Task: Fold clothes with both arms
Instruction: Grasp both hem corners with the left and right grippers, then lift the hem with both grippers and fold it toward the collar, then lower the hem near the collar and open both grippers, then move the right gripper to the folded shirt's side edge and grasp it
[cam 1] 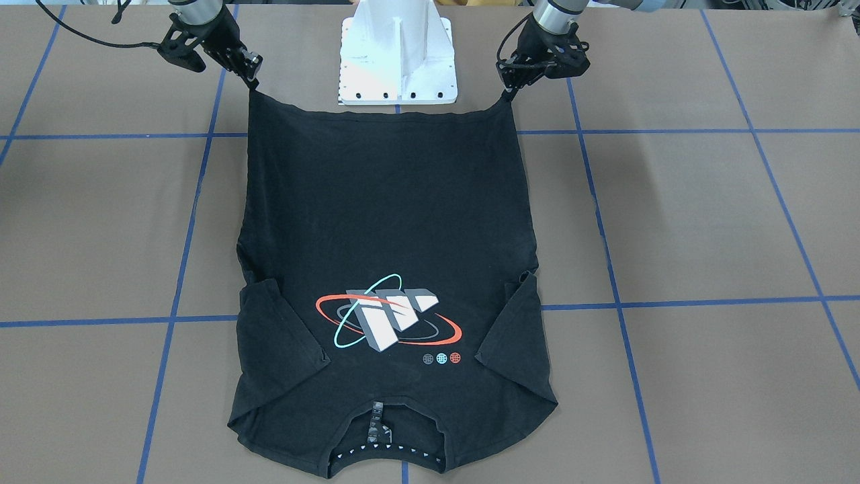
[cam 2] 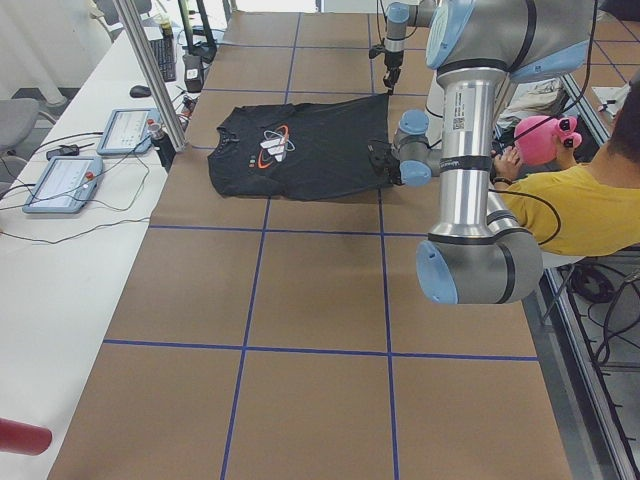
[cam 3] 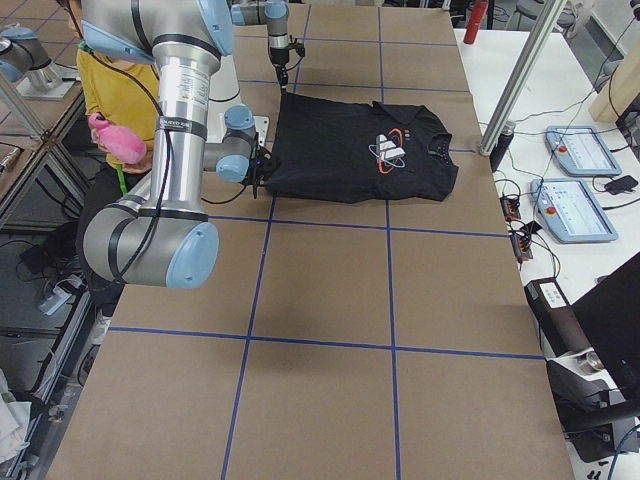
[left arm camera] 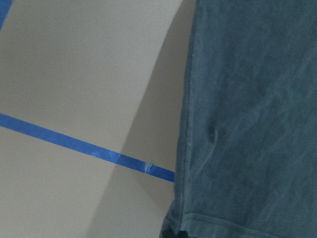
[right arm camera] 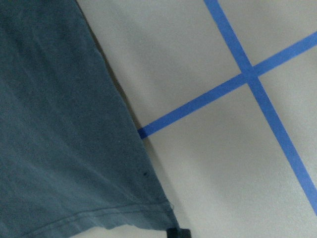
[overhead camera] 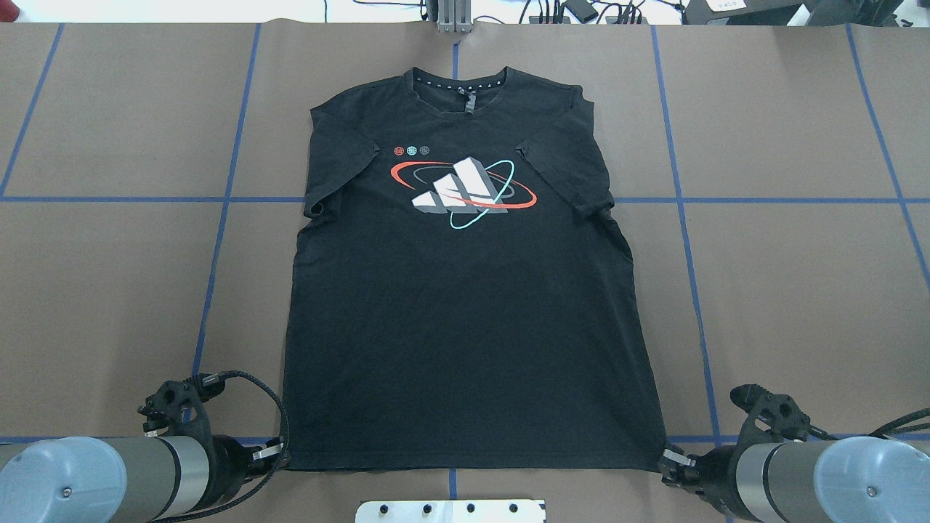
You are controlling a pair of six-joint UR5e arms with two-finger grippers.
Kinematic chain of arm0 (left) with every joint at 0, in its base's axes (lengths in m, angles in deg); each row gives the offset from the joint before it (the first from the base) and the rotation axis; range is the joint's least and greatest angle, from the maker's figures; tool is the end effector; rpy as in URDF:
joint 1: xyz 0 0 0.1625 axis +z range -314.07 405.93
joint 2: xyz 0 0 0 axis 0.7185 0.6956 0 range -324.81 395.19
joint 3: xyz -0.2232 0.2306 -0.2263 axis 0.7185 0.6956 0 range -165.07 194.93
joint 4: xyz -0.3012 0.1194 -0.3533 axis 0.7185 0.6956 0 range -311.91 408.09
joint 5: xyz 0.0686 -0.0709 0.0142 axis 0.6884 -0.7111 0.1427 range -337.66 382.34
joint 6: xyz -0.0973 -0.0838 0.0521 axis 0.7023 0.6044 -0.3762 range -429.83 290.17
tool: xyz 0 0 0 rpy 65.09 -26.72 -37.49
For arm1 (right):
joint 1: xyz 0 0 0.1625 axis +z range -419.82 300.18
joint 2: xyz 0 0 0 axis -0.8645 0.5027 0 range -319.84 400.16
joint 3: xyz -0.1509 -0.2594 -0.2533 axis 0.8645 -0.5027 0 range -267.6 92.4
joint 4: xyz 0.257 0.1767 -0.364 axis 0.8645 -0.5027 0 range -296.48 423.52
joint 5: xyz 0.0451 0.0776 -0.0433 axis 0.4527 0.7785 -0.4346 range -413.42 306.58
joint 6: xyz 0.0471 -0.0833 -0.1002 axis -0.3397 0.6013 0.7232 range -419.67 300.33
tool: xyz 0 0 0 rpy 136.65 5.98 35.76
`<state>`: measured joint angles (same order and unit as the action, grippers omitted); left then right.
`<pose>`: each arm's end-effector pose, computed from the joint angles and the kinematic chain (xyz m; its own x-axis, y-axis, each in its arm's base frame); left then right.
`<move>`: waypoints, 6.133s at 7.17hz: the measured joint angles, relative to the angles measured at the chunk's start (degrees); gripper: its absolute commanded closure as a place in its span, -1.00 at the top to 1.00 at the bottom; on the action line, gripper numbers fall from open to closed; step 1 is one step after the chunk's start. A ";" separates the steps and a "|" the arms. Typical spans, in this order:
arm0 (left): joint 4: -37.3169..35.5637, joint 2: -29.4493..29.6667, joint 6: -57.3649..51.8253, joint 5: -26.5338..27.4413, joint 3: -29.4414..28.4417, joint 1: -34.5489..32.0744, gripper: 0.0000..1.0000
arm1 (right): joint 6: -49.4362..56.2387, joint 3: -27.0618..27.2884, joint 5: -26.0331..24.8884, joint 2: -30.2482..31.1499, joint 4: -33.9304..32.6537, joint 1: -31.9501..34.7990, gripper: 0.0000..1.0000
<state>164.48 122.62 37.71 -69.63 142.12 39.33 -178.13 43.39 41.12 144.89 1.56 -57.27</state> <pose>0.5124 -0.1888 0.2730 0.4333 -0.3533 -0.8291 0.2261 0.9331 -0.2795 -0.4775 -0.1437 0.3383 0.5220 0.4987 0.6919 -0.2604 0.8657 -0.4276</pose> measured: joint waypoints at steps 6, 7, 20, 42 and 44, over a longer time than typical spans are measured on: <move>-0.03 -2.00 0.25 -8.00 6.53 -5.72 -1.00 | 0.31 3.78 4.74 3.98 0.10 1.62 -1.00; 0.00 -2.00 0.43 -8.09 6.71 -5.83 -1.00 | 0.44 4.24 5.07 4.83 0.16 1.81 -1.00; 0.38 13.35 -7.74 -12.66 -6.62 -30.57 -1.00 | 9.25 -3.37 26.29 -20.56 -26.60 38.16 -1.00; 25.05 39.08 -12.50 -2.36 -57.85 -42.01 0.98 | 21.00 -43.55 22.14 -43.45 -12.03 49.94 0.99; 23.00 38.84 -12.43 -2.75 -55.31 -42.01 0.98 | 6.73 -35.28 18.25 -31.74 -0.17 44.91 0.98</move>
<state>187.48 161.46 25.28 -72.38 86.81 -2.68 -171.40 8.11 59.36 113.16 1.39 -12.36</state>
